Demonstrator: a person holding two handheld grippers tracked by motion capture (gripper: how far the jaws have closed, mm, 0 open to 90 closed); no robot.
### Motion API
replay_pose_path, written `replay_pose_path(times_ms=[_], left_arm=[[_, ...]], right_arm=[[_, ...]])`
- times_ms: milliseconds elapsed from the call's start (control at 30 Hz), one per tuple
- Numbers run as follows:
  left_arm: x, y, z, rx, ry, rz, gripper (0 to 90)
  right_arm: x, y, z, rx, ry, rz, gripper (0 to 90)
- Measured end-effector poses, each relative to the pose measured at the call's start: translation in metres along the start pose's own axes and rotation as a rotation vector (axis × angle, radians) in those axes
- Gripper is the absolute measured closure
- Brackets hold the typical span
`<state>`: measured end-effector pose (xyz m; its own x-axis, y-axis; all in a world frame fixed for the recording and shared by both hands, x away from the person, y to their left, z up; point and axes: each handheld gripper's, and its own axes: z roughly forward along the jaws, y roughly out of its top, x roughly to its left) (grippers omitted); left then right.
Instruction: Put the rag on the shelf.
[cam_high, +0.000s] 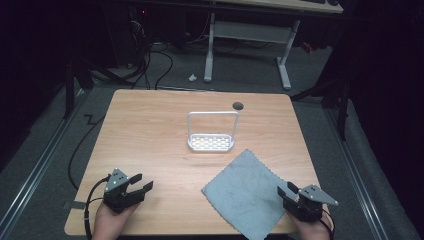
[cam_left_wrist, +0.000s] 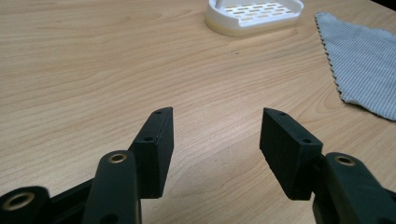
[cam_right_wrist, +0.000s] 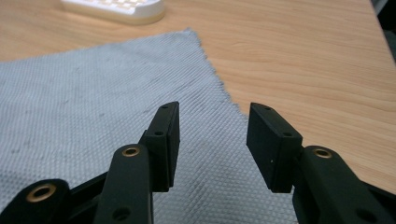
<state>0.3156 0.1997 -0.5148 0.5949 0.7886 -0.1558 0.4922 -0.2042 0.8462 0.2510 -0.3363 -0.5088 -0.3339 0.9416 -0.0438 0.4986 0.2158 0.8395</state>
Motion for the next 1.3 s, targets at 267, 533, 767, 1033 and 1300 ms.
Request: replay_pose_path(times_ms=[267,533,767,1033,1300], left_arm=[[-0.006,0.000,0.001,-0.009,-0.011,0.033,46.3],[-0.008,0.002,0.002,0.001,-0.019,0.034,46.1],[-0.010,0.006,-0.001,0.018,-0.030,-0.015,51.6],[-0.016,0.006,0.002,0.037,-0.068,-0.004,63.0],[-0.051,0.015,0.020,0.064,-0.163,0.071,63.3]], right_arm=[[0.009,0.000,0.000,0.017,0.020,-0.057,54.0],[0.007,-0.001,0.002,0.036,0.019,-0.049,56.0],[0.003,0.000,0.001,0.080,-0.005,-0.067,89.8],[-0.006,-0.004,0.008,0.162,-0.052,-0.034,90.0],[0.005,-0.013,0.007,0.209,-0.013,-0.067,90.0]])
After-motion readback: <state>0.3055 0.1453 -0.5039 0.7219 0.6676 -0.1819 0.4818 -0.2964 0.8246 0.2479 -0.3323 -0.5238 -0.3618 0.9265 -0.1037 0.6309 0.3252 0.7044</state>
